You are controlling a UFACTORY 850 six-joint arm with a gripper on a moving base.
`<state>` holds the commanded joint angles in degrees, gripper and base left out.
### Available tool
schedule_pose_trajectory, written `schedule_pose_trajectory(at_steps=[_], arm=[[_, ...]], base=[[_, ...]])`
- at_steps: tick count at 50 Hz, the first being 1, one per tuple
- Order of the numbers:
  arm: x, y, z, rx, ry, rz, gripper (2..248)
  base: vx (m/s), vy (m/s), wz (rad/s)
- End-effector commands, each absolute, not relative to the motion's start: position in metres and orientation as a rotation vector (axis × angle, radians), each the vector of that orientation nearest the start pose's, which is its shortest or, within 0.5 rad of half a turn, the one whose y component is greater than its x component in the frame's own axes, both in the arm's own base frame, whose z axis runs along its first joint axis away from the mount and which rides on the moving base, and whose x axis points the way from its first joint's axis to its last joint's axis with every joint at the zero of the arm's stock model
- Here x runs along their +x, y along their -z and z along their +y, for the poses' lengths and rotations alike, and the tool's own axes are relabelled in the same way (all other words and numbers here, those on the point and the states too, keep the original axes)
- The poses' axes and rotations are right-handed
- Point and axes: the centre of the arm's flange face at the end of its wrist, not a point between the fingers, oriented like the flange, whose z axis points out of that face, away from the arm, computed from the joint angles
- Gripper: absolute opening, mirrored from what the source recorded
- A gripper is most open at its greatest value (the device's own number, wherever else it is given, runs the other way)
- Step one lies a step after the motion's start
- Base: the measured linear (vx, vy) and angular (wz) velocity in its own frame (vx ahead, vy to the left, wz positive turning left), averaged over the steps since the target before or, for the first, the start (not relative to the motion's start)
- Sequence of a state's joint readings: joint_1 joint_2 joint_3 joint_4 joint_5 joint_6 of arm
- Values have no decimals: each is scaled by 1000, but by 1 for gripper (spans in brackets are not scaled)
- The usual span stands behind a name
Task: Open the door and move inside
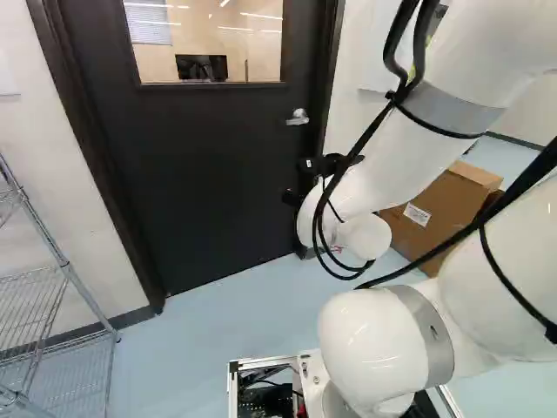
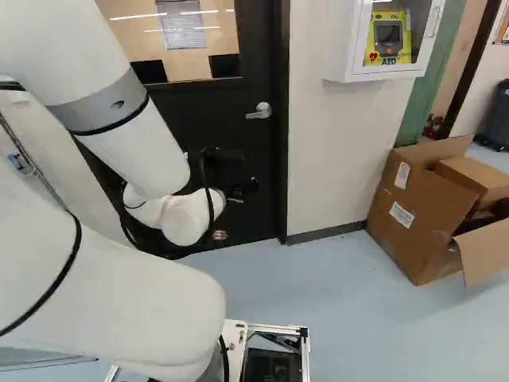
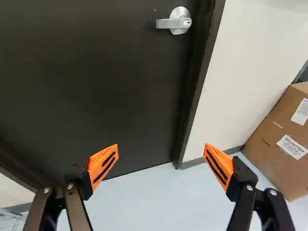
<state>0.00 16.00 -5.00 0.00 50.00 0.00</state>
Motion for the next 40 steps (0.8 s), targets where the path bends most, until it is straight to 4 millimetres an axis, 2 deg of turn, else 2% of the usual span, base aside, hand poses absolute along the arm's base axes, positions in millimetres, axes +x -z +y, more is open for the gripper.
schedule_pose_trajectory(at_steps=[15, 40], arm=[[270, -366, 0, -2558, 1824, 0, 247], [270, -366, 0, -2558, 1824, 0, 247]], base=[[165, -4, -14], [87, -1, -7]])
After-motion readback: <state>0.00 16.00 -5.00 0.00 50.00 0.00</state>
